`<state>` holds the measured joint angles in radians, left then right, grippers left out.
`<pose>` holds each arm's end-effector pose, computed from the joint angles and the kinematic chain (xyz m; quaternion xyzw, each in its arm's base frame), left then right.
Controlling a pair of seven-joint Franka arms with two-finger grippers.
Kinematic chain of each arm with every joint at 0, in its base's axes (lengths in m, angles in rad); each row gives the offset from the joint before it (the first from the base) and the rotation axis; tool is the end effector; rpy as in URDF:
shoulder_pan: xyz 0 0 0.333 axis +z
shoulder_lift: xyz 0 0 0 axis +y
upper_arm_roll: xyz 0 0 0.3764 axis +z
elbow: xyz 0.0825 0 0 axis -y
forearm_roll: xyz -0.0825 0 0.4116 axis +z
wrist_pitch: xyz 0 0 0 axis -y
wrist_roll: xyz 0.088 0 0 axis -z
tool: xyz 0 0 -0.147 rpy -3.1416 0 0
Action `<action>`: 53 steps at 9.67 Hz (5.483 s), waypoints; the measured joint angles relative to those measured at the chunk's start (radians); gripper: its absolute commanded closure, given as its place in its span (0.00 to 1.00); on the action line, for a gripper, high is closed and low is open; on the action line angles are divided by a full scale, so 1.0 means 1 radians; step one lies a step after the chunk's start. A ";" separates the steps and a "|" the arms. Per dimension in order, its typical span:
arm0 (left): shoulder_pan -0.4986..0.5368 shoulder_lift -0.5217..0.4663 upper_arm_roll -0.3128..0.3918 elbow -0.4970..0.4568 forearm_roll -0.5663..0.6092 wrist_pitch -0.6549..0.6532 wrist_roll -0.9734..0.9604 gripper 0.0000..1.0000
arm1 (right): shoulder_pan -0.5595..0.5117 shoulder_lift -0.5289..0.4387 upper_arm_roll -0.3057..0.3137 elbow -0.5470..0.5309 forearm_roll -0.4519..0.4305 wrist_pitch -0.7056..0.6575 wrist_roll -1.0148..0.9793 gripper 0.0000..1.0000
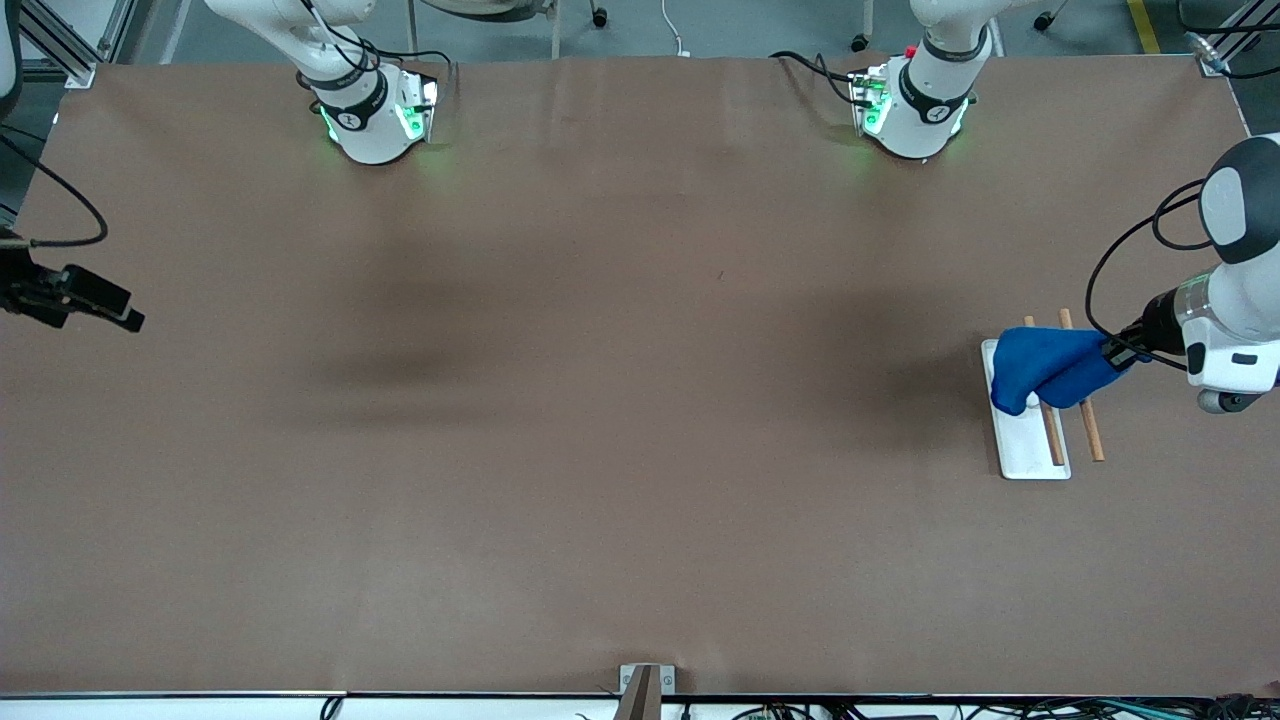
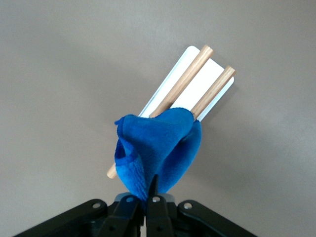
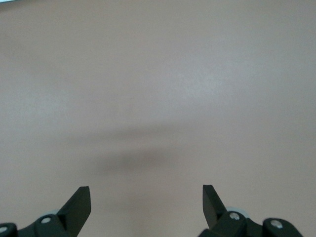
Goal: Right arm passes towel to left arm to hang
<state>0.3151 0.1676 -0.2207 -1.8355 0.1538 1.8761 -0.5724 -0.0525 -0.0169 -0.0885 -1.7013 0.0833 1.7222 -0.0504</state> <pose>0.6162 0.0816 0.4389 -0.9504 -0.3004 0.0465 0.0663 0.5836 -0.0721 0.6029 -0.9976 0.0507 -0.0228 0.0400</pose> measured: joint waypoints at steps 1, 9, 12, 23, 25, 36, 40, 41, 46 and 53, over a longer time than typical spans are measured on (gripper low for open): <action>0.000 -0.004 -0.001 0.005 0.030 0.011 0.003 0.98 | 0.000 -0.046 0.000 -0.038 -0.002 -0.021 -0.009 0.00; -0.009 0.017 -0.038 0.017 0.069 0.071 -0.027 0.98 | -0.020 -0.061 0.006 0.003 -0.051 -0.063 -0.052 0.00; -0.003 0.028 -0.037 0.005 0.074 0.093 -0.028 0.98 | -0.020 -0.054 0.008 0.007 -0.051 -0.072 -0.052 0.00; 0.183 0.065 -0.033 -0.056 0.102 0.099 0.182 0.97 | -0.020 -0.049 0.008 0.009 -0.051 -0.056 -0.052 0.00; 0.200 0.086 -0.033 -0.056 0.102 0.113 0.204 0.96 | -0.020 -0.049 0.008 0.009 -0.051 -0.056 -0.052 0.00; 0.253 0.126 -0.036 -0.053 0.102 0.154 0.285 0.01 | -0.021 -0.041 0.007 0.009 -0.051 -0.047 -0.052 0.00; 0.251 0.125 -0.059 0.009 0.102 0.114 0.336 0.00 | -0.021 -0.041 0.008 0.009 -0.051 -0.045 -0.052 0.00; 0.250 0.122 -0.081 0.066 0.102 0.044 0.365 0.00 | -0.021 -0.041 0.008 0.009 -0.051 -0.045 -0.052 0.00; 0.246 0.105 -0.225 0.394 0.102 -0.267 0.467 0.00 | -0.021 -0.041 0.008 0.009 -0.051 -0.045 -0.052 0.00; 0.242 -0.036 -0.387 0.524 0.004 -0.429 0.535 0.00 | -0.021 -0.040 0.010 0.009 -0.051 -0.045 -0.052 0.00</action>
<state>0.5569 0.1320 -0.6075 -1.3112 0.1579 1.4473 -0.0371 -0.0730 -0.0572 -0.0787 -1.6921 0.0326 1.6773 -0.1022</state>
